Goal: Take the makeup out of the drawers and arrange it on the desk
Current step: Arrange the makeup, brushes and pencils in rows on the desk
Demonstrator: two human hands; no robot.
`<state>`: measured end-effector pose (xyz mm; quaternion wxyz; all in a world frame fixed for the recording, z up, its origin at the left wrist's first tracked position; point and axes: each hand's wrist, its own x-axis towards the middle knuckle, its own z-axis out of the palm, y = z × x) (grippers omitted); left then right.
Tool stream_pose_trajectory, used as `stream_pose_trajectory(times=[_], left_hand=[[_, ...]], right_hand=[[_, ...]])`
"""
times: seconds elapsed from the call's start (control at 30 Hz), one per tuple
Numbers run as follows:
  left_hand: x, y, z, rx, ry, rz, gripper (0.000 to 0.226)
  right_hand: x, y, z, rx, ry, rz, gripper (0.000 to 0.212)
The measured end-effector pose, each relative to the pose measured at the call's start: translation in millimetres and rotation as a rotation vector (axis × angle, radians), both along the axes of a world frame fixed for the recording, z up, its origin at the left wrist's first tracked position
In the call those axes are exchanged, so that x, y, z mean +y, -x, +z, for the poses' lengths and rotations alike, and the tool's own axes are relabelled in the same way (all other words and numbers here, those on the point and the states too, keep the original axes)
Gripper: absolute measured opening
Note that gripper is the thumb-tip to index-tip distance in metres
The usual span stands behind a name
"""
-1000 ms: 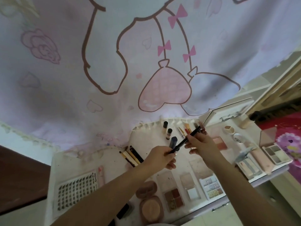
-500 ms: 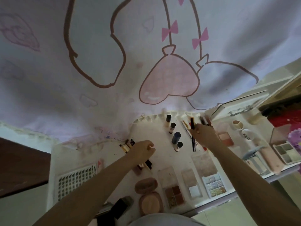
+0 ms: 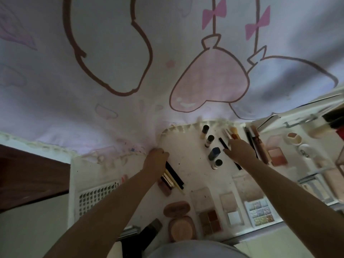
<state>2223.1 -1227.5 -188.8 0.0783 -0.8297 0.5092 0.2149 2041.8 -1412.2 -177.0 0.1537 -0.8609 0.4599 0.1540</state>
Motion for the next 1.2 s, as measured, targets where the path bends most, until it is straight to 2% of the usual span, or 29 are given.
stream_pose_trajectory(times=[0.13, 0.3, 0.43, 0.53, 0.6, 0.73, 0.77, 0.83, 0.87, 0.93, 1.0, 1.07, 1.2], left_hand=[[-9.1, -3.3, -1.9, -0.066, -0.067, -0.11, 0.028], [-18.5, -9.7, 2.2, -0.15, -0.133, -0.287, 0.027], [-20.6, -13.6, 5.2, -0.141, -0.133, -0.324, 0.027], [-19.7, -14.0, 20.5, -0.033, -0.036, -0.306, 0.026], [-15.3, -12.0, 36.3, 0.078, 0.028, -0.3, 0.028], [-0.2, -9.7, 74.6, 0.286, 0.2, -0.256, 0.029], [2.1, -9.7, 83.1, 0.344, 0.247, -0.236, 0.028], [8.7, -9.8, 101.2, 0.419, 0.373, -0.199, 0.028], [11.5, -9.3, 109.1, 0.391, 0.433, -0.232, 0.032], [10.6, -5.0, 120.3, 0.217, 0.528, -0.347, 0.049], [11.6, 3.2, 128.4, -0.047, 0.659, -0.483, 0.043], [12.3, 12.0, 136.6, -0.224, 0.727, -0.551, 0.035], [16.7, 19.2, 154.5, -0.291, 0.778, -0.555, 0.036]], right_hand=[[0.3, 8.5, 12.8, -0.113, -0.016, -0.044, 0.029], [2.4, 15.3, 28.8, -0.204, 0.051, -0.07, 0.027], [2.9, 14.4, 34.8, -0.348, 0.136, -0.044, 0.027], [13.3, 10.4, 46.9, -0.506, 0.23, 0.059, 0.027], [28.0, 7.0, 60.2, -0.603, 0.174, 0.16, 0.022], [62.8, 4.0, 80.9, -0.546, -0.07, 0.456, 0.056], [68.5, 3.2, 82.7, -0.512, -0.088, 0.505, 0.057], [73.7, 3.0, 95.7, -0.436, -0.09, 0.537, 0.04], [74.5, 3.2, 102.1, -0.417, -0.112, 0.524, 0.032], [75.0, 2.6, 117.0, -0.427, -0.128, 0.503, 0.027], [76.5, 4.4, 135.0, -0.457, -0.125, 0.516, 0.025], [75.1, 7.6, 150.5, -0.455, -0.105, 0.543, 0.025], [76.9, 17.2, 173.5, -0.425, -0.118, 0.601, 0.027]])
